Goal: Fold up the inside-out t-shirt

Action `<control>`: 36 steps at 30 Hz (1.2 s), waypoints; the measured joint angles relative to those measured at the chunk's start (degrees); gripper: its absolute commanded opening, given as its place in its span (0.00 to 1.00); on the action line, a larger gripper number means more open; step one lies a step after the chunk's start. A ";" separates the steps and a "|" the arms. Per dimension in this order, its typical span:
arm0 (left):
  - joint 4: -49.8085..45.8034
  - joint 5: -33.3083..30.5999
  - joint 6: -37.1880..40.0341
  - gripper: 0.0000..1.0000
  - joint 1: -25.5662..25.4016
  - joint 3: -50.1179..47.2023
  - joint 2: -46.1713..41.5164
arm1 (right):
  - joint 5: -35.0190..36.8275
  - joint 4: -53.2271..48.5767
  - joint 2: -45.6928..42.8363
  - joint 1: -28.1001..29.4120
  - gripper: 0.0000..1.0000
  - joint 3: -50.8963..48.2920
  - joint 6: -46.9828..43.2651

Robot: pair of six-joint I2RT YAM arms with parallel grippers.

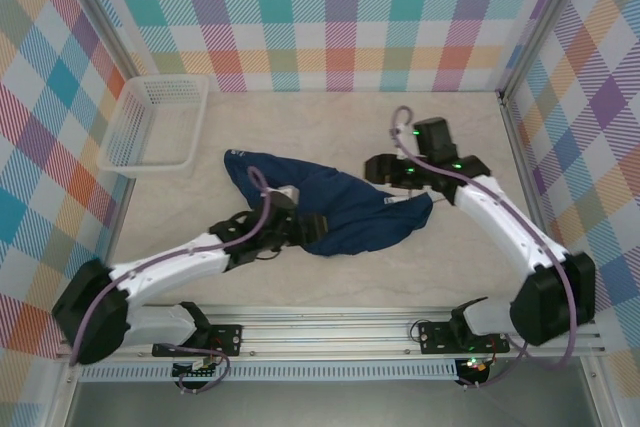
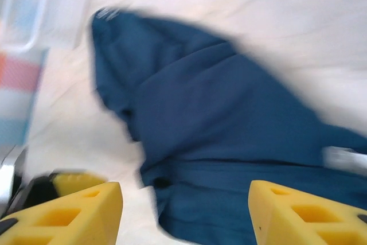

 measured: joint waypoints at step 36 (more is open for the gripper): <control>-12.33 -19.06 11.02 0.00 -15.47 26.91 36.37 | 13.55 0.28 24.96 -17.66 0.00 2.49 -4.83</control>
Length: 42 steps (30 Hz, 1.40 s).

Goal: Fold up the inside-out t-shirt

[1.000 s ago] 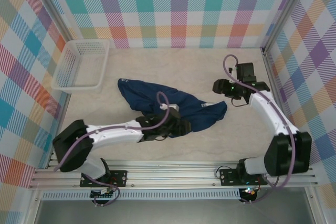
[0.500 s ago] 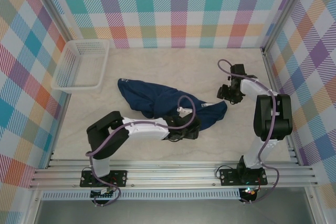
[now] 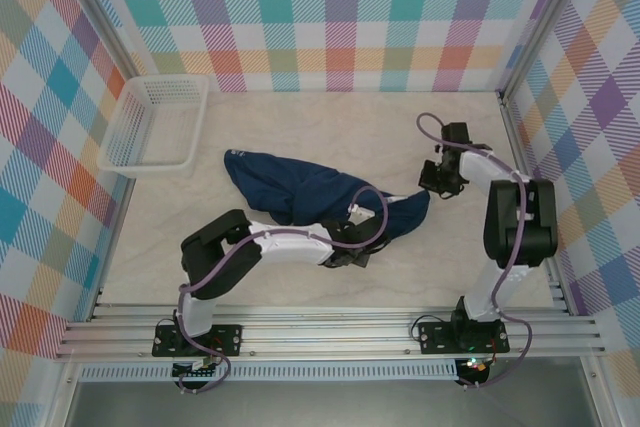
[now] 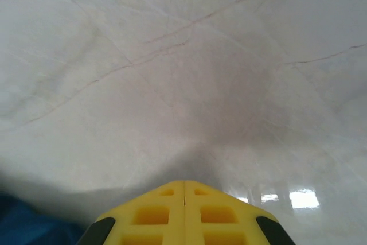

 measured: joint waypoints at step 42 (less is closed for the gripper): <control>-22.34 3.13 22.49 0.00 23.23 13.11 -45.92 | -15.02 24.33 -5.86 47.30 0.67 -9.84 15.72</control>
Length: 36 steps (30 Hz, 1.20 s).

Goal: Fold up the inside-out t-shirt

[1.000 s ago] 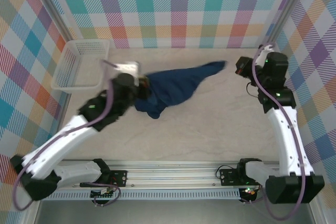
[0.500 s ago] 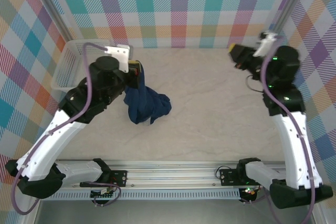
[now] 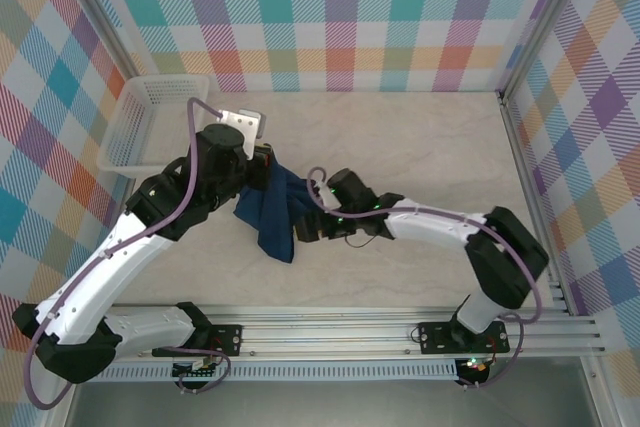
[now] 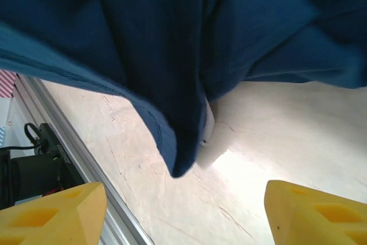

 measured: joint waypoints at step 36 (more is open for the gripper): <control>1.22 -7.67 2.14 0.00 0.04 -2.89 -9.42 | 14.14 -7.93 -18.21 -19.43 0.00 11.65 -6.91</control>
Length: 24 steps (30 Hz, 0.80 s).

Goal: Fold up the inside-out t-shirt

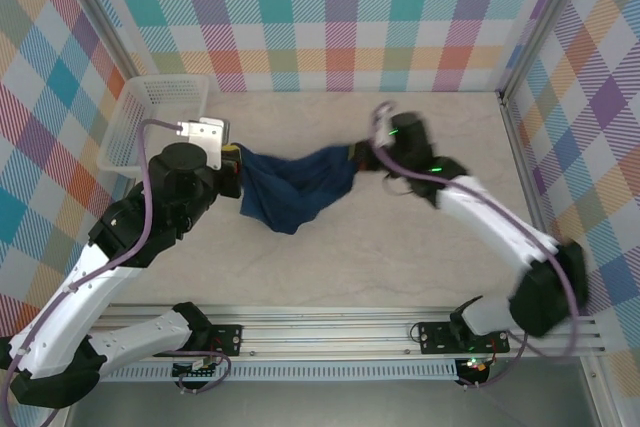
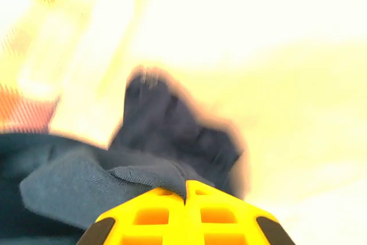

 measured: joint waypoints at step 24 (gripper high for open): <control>0.74 -0.24 1.20 0.00 7.26 5.70 5.84 | 14.12 -23.39 -16.55 -2.97 0.00 14.49 -14.56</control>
